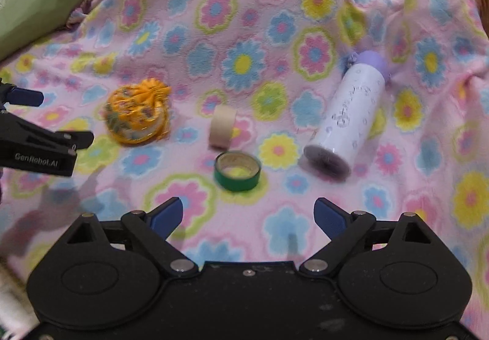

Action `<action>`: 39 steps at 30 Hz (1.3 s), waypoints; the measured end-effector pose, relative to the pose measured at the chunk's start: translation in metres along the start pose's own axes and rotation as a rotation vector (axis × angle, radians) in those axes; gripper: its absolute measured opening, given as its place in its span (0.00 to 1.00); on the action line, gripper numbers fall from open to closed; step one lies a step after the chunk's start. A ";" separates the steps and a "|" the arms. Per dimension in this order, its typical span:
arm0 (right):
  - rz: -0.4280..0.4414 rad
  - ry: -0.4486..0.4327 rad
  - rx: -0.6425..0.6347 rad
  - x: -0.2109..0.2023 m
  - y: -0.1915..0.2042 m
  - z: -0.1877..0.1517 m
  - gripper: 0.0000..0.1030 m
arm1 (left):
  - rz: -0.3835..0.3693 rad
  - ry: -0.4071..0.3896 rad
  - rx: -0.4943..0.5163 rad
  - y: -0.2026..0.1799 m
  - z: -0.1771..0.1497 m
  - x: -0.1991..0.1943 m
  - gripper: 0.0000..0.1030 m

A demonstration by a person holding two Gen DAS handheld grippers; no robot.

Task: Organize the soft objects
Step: 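Reach the left tool to the yellow pouch while the right tool approaches the green tape roll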

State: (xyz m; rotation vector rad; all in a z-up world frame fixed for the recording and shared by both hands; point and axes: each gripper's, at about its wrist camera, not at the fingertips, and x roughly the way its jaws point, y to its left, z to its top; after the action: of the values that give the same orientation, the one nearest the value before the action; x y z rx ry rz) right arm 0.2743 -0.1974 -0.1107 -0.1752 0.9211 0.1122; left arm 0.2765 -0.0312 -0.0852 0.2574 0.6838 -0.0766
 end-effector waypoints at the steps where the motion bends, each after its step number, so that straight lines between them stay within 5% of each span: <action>1: 0.014 0.005 0.004 0.007 -0.002 0.003 0.88 | -0.001 0.008 -0.002 -0.002 0.001 0.006 0.93; 8: 0.061 0.010 -0.036 0.060 0.001 0.009 0.66 | -0.037 0.022 -0.008 -0.011 0.005 0.028 0.93; 12: 0.153 -0.029 0.042 0.075 -0.010 0.006 0.58 | -0.055 0.010 -0.037 -0.010 0.009 0.033 0.93; 26: 0.114 -0.036 0.053 0.080 -0.010 0.006 0.63 | -0.037 0.031 -0.097 -0.012 0.020 0.057 0.96; 34: 0.113 -0.033 0.055 0.080 -0.009 0.006 0.63 | 0.053 0.032 -0.054 0.018 0.008 0.043 0.97; 39: 0.110 -0.032 0.055 0.079 -0.009 0.006 0.63 | 0.187 0.087 -0.033 0.040 -0.008 0.047 0.95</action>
State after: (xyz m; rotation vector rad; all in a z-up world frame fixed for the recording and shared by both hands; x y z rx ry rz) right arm 0.3281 -0.2038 -0.1698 -0.0716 0.9007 0.1910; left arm 0.3140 0.0104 -0.1120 0.2933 0.7443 0.1246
